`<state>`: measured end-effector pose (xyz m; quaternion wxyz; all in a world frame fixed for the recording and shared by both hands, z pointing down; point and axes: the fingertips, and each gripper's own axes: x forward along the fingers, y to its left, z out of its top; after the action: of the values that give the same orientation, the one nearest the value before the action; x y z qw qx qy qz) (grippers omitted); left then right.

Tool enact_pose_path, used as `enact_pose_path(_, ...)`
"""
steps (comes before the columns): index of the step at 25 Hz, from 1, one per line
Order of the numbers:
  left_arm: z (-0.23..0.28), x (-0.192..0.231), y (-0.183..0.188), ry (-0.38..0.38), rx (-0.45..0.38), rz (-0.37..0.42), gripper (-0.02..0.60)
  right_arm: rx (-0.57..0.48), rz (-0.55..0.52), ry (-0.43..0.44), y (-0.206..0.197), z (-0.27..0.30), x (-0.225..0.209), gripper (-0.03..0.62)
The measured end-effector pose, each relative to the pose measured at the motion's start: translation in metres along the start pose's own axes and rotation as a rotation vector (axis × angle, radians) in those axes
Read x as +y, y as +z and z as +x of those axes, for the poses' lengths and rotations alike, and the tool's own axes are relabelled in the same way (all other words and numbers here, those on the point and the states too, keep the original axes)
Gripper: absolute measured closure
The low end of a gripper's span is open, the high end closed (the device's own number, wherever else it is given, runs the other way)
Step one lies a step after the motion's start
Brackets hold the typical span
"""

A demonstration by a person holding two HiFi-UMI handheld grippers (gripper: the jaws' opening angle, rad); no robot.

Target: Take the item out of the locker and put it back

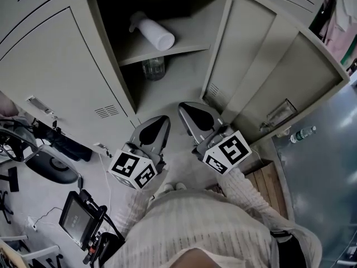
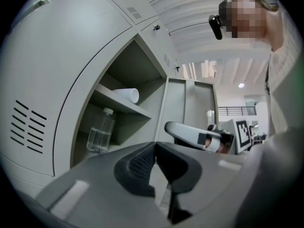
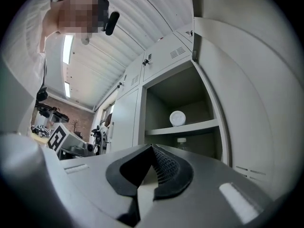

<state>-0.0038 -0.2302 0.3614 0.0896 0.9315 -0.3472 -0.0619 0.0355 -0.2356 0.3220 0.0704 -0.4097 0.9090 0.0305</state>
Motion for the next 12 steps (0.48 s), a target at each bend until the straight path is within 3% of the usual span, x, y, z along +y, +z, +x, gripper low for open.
enact_pose_path(12, 0.0, -0.001, -0.011, -0.002, 0.031, 0.004, 0.574, 0.058, 0.052, -0.011, -0.026, -0.007, 0.008, 0.595)
